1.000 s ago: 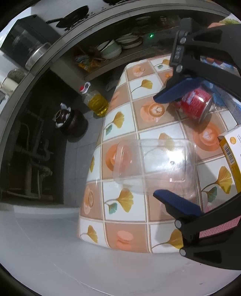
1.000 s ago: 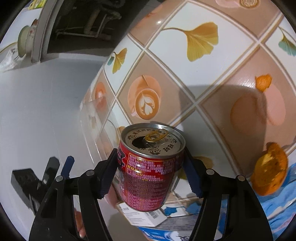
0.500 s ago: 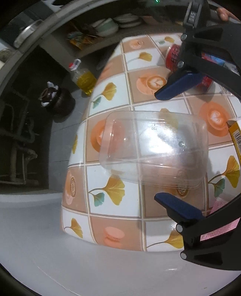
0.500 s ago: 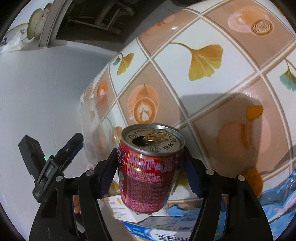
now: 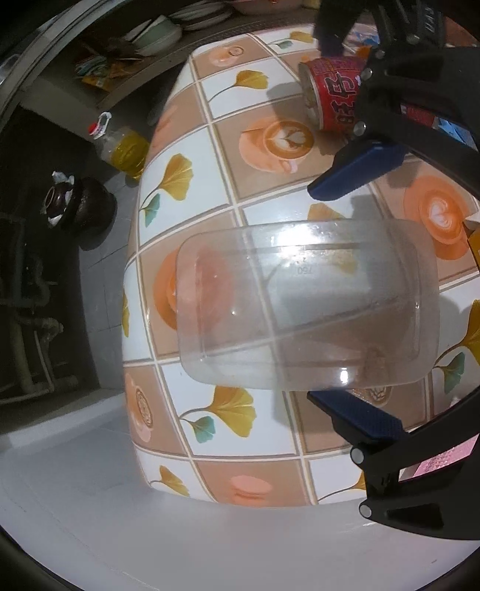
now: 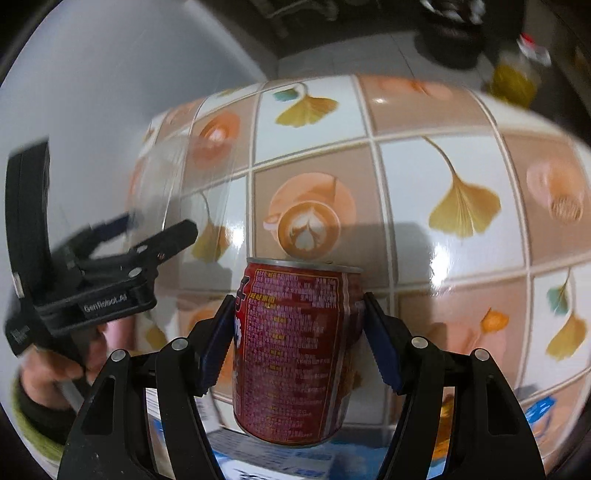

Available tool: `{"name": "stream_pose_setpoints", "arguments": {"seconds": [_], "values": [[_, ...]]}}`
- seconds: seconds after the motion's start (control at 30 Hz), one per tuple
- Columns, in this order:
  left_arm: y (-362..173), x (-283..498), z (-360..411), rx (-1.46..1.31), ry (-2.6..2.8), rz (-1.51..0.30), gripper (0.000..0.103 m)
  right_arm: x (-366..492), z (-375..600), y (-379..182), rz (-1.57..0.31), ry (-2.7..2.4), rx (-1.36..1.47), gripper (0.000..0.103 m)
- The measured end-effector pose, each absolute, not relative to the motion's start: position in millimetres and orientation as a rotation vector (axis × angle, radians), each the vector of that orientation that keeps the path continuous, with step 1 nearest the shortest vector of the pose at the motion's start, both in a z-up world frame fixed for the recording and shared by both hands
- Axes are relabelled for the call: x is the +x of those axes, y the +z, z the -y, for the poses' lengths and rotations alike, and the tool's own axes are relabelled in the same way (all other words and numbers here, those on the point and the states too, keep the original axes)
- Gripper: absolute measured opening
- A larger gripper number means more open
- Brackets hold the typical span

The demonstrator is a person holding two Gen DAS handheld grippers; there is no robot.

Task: Collect trash
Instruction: 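Lift the red milk can with the right tool while the left tool holds the container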

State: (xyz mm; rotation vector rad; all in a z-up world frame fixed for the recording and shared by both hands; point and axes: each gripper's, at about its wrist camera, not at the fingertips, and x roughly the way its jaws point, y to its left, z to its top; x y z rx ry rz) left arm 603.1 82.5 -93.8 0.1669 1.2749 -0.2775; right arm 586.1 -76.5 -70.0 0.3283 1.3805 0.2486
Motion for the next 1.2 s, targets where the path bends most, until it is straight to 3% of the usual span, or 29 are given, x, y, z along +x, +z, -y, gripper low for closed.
{"name": "stream_pose_setpoints", "arguments": {"seconds": [0.4, 0.67, 1.2], "values": [[-112, 612, -92, 0.131, -0.229, -1.319, 0.098, 584, 58, -69, -1.358, 0.252, 0.133, 0.07], [-112, 607, -92, 0.143, -0.233, -1.276, 0.097, 569, 67, -74, -1.359, 0.28, 0.176, 0.064], [-92, 588, -101, 0.129, -0.248, -1.184, 0.093, 547, 105, -62, -1.331, 0.298, 0.314, 0.063]]}}
